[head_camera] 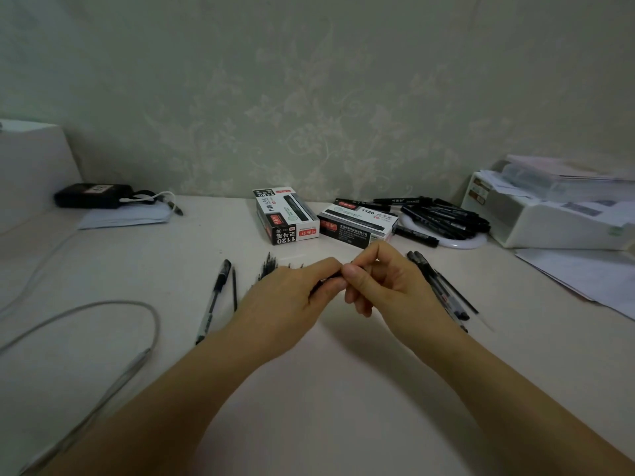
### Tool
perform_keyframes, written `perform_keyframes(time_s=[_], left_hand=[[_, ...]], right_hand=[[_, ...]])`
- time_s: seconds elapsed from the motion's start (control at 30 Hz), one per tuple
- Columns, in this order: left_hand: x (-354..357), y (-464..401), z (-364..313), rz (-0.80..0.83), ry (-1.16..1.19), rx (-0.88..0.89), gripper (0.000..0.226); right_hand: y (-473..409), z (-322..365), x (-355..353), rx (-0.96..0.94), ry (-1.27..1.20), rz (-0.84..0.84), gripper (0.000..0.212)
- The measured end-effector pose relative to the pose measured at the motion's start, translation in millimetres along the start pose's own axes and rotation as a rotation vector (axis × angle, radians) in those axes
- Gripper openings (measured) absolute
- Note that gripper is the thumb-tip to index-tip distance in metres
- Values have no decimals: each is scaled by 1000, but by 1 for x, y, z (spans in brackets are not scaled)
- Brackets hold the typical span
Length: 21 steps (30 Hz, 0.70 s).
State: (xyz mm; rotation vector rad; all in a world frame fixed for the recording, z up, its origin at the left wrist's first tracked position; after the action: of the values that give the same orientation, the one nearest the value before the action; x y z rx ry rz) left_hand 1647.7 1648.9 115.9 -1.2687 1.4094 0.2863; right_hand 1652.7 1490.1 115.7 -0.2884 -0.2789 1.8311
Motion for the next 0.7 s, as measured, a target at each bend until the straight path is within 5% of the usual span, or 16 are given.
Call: perform_keyframes(time_s=[0.13, 0.2, 0.3, 0.4, 0.6, 0.7], left_hand=[[3, 1, 6, 23, 28, -128, 33], [6, 3, 11, 36, 65, -184, 22], [8, 5, 16, 87, 102, -203, 11], [9, 5, 15, 76, 61, -164, 9], [7, 4, 13, 26, 16, -108, 10], [6, 4, 11, 18, 19, -75, 12]], right_hand=[[-1, -4, -5, 13, -13, -119, 14], [-1, -6, -11, 13, 212, -166, 10], [2, -11, -12, -45, 713, -57, 12], [5, -18, -5, -56, 912, 107, 9], [4, -15, -4, -81, 940, 158, 5], [2, -13, -5, -76, 803, 39, 8]])
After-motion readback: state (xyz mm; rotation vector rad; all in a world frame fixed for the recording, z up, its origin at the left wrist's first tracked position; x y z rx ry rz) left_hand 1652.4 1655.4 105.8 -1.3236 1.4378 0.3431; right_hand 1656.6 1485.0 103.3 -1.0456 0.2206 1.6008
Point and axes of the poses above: each hand's wrist, its own y-axis away from the middle knuckle, its own x-axis out of the palm, z = x × y, the point moved 3 cm from there along -y, towards the middle knuckle, and after that the axes turned 7 degrees about -y, right-handed, at the moved point
